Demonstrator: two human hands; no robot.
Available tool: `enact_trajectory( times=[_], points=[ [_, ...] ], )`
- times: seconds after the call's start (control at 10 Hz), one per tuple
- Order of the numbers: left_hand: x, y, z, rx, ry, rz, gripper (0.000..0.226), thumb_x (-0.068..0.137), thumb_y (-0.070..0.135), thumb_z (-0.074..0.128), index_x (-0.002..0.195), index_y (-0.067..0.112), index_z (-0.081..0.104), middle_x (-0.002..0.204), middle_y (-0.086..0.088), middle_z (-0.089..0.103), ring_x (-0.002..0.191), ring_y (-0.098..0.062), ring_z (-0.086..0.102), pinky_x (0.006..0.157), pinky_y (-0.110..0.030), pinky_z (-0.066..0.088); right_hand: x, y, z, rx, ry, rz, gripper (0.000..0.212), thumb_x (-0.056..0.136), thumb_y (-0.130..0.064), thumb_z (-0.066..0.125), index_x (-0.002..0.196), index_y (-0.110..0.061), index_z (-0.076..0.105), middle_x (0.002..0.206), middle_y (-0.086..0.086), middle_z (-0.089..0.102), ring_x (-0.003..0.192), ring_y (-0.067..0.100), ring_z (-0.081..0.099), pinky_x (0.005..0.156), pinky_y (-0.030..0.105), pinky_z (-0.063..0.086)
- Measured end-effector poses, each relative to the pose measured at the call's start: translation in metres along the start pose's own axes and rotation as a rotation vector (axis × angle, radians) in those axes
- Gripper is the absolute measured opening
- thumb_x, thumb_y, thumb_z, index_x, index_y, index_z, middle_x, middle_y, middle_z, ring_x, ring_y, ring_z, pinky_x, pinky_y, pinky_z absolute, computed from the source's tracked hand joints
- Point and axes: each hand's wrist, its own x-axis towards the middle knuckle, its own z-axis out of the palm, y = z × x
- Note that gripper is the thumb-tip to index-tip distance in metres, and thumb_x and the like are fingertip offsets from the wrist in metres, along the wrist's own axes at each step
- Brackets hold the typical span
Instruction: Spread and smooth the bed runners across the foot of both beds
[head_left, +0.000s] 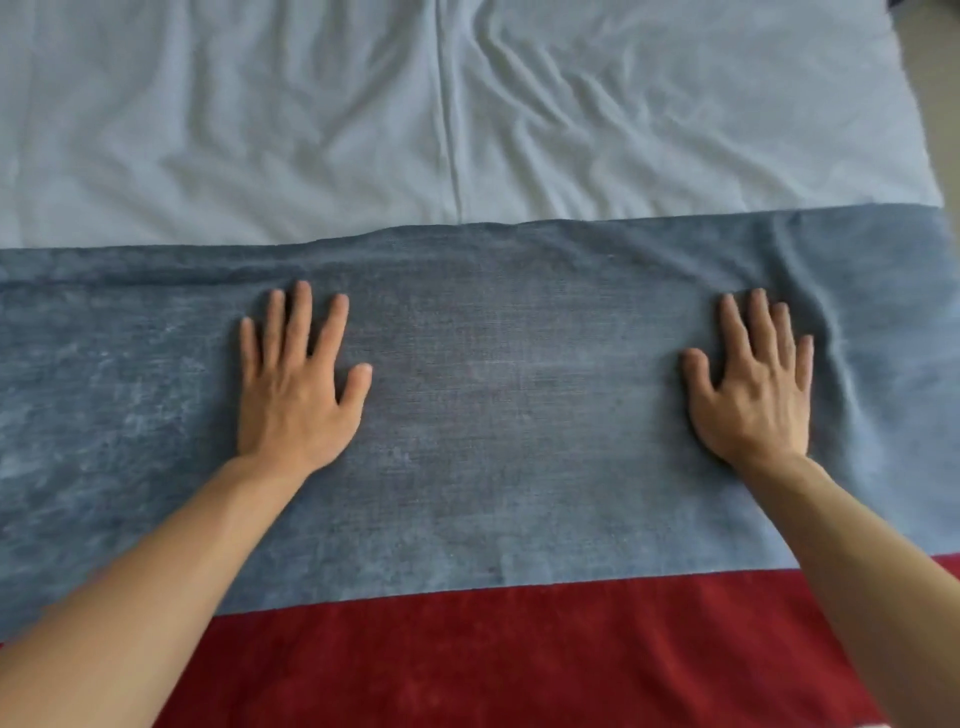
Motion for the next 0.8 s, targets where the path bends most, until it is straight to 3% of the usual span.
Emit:
enact_trajectory(
  times=[0.1, 0.2, 0.3, 0.4, 0.5, 0.6, 0.7, 0.8],
  points=[
    [-0.009, 0.043, -0.005, -0.054, 0.033, 0.059, 0.071, 0.096, 0.052, 0.031, 0.158, 0.021, 0.016, 0.166, -0.011, 0.005, 0.153, -0.031, 0.000, 0.121, -0.058, 0.006, -0.009, -0.001, -0.010, 0.053, 0.060, -0.012, 0.070, 0.094, -0.052, 0.032, 0.156, -0.020, 0.024, 0.166, 0.005, 0.014, 0.153, 0.023, 0.006, 0.123, 0.052, 0.006],
    [-0.048, 0.142, 0.001, -0.180, 0.049, 0.309, 0.071, 0.094, 0.045, 0.042, 0.157, 0.020, 0.023, 0.166, -0.012, 0.010, 0.153, -0.031, 0.004, 0.121, -0.057, 0.009, -0.049, -0.024, -0.007, 0.161, 0.123, -0.287, 0.064, 0.093, -0.036, 0.042, 0.153, -0.016, 0.033, 0.163, 0.009, 0.024, 0.152, 0.026, 0.014, 0.123, 0.051, 0.010],
    [-0.086, 0.197, 0.014, -0.194, 0.003, 0.418, 0.072, 0.092, 0.041, 0.046, 0.157, 0.020, 0.024, 0.166, -0.011, 0.010, 0.153, -0.029, 0.005, 0.120, -0.057, 0.013, -0.082, -0.028, 0.005, 0.177, 0.026, -0.431, 0.060, 0.095, -0.032, 0.043, 0.153, -0.018, 0.034, 0.163, 0.008, 0.025, 0.152, 0.024, 0.014, 0.123, 0.051, 0.013],
    [-0.116, 0.214, 0.029, -0.088, -0.064, 0.447, 0.077, 0.092, 0.051, 0.046, 0.158, 0.023, 0.020, 0.167, -0.010, 0.006, 0.154, -0.026, 0.004, 0.121, -0.055, 0.014, -0.082, 0.019, 0.010, 0.067, -0.023, -0.417, 0.064, 0.096, -0.047, 0.041, 0.155, -0.025, 0.030, 0.165, 0.002, 0.019, 0.153, 0.020, 0.009, 0.124, 0.048, 0.011],
    [-0.113, 0.195, 0.033, -0.029, -0.052, 0.404, 0.081, 0.090, 0.059, 0.045, 0.159, 0.024, 0.018, 0.167, -0.009, 0.005, 0.154, -0.027, 0.003, 0.122, -0.054, 0.009, -0.066, 0.068, 0.009, -0.002, 0.016, -0.260, 0.070, 0.093, -0.056, 0.039, 0.156, -0.029, 0.025, 0.165, 0.000, 0.017, 0.153, 0.019, 0.008, 0.124, 0.045, 0.006],
    [-0.101, 0.139, 0.032, 0.032, -0.007, 0.230, 0.084, 0.089, 0.065, 0.038, 0.159, 0.025, 0.015, 0.167, -0.008, 0.005, 0.154, -0.027, 0.004, 0.122, -0.054, 0.008, -0.050, 0.151, -0.006, -0.004, 0.027, 0.065, 0.073, 0.091, -0.061, 0.035, 0.155, -0.028, 0.024, 0.164, 0.003, 0.018, 0.152, 0.022, 0.010, 0.123, 0.051, 0.009],
    [-0.096, 0.102, 0.023, 0.034, -0.012, 0.110, 0.084, 0.089, 0.066, 0.036, 0.159, 0.024, 0.016, 0.167, -0.009, 0.005, 0.154, -0.027, 0.003, 0.122, -0.054, 0.008, -0.044, 0.167, -0.016, 0.026, 0.038, 0.244, 0.072, 0.091, -0.059, 0.034, 0.153, -0.024, 0.026, 0.163, 0.008, 0.019, 0.151, 0.027, 0.012, 0.121, 0.058, 0.013],
    [-0.095, 0.081, 0.011, -0.017, -0.055, 0.028, 0.083, 0.090, 0.066, 0.034, 0.159, 0.022, 0.017, 0.167, -0.010, 0.004, 0.154, -0.026, 0.000, 0.123, -0.053, 0.009, -0.037, 0.104, -0.015, 0.090, 0.096, 0.095, 0.067, 0.092, -0.049, 0.038, 0.150, -0.018, 0.032, 0.161, 0.012, 0.025, 0.150, 0.030, 0.017, 0.121, 0.058, 0.013]
  ],
)
